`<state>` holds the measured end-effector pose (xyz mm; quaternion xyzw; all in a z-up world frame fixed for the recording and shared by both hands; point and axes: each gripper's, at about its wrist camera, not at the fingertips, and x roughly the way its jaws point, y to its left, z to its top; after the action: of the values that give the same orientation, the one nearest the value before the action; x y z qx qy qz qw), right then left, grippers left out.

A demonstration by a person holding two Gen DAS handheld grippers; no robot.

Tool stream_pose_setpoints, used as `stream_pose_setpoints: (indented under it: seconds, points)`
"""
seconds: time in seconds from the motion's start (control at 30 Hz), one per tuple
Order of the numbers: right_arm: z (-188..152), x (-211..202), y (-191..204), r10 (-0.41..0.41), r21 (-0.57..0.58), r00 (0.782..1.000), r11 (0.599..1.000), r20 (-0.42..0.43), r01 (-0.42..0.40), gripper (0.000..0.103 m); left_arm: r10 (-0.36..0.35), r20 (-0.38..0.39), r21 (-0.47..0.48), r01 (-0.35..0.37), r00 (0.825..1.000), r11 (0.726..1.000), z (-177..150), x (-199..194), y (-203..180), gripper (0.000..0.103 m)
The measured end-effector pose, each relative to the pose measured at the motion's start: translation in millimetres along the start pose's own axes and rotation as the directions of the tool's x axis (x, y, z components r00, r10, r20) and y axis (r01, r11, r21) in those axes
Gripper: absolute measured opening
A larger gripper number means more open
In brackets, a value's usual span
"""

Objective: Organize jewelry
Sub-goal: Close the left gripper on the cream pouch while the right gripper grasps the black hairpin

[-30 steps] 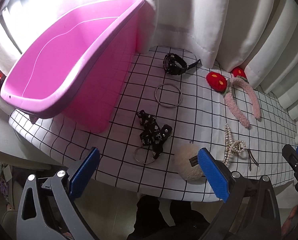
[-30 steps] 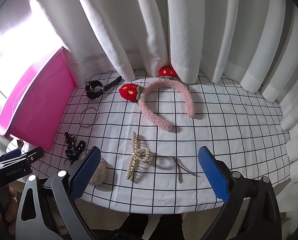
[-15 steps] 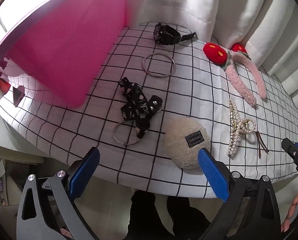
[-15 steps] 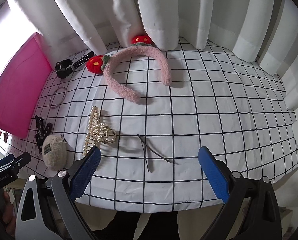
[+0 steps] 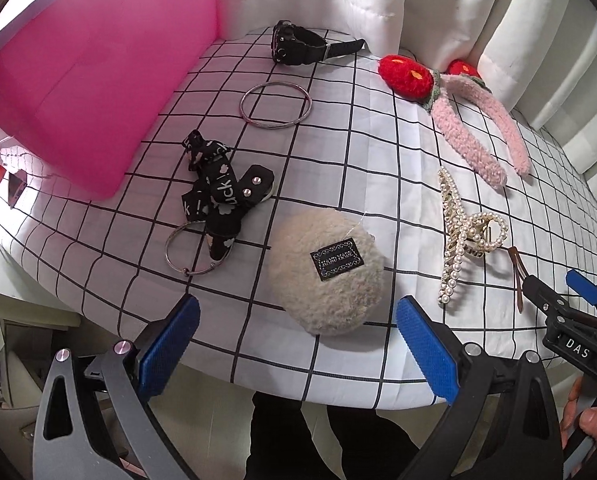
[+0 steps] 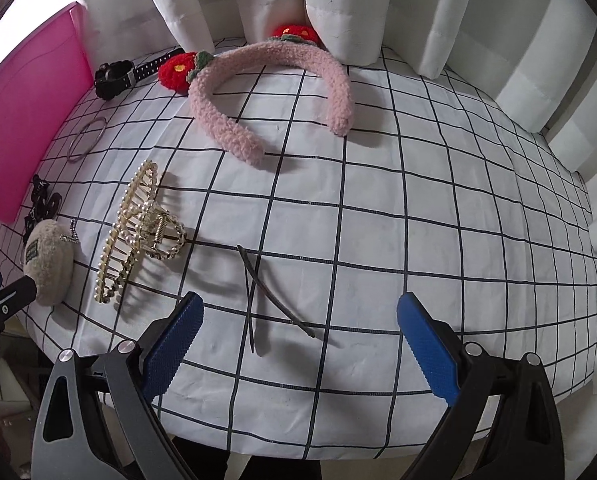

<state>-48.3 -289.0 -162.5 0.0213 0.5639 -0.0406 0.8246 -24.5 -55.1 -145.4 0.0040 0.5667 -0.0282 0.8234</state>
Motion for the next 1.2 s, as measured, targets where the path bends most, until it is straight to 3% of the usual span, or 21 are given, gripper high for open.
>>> stream_pose_setpoints:
  seconds: [0.47, 0.67, 0.9, 1.2]
  points:
    - [5.7, 24.2, 3.9, -0.016, -0.079, 1.000, 0.997, -0.008, 0.015, 0.094, 0.074, 0.012, -0.015, -0.074, 0.997, 0.997, 3.4, 28.1, -14.8, 0.097]
    - [9.4, 29.3, 2.1, -0.011, -0.064, 1.000, 0.998, -0.004, 0.011, 0.094, 0.105, 0.012, 0.004, -0.105, 0.994, 0.994, 3.5, 40.3, -19.0, 0.097]
    - [4.9, 30.7, -4.4, 0.005, -0.067, 0.999, 0.998, 0.033, -0.003, 0.094, 0.054, 0.011, -0.069, -0.054, 0.998, 0.996, 3.0, 49.1, -9.5, 0.097]
    - [-7.3, 23.3, 5.7, 0.001, -0.111, 0.999, 0.994, 0.054, 0.005, 0.093, 0.055, 0.029, -0.066, -0.053, 0.998, 0.996, 3.4, 49.7, -13.4, 0.095]
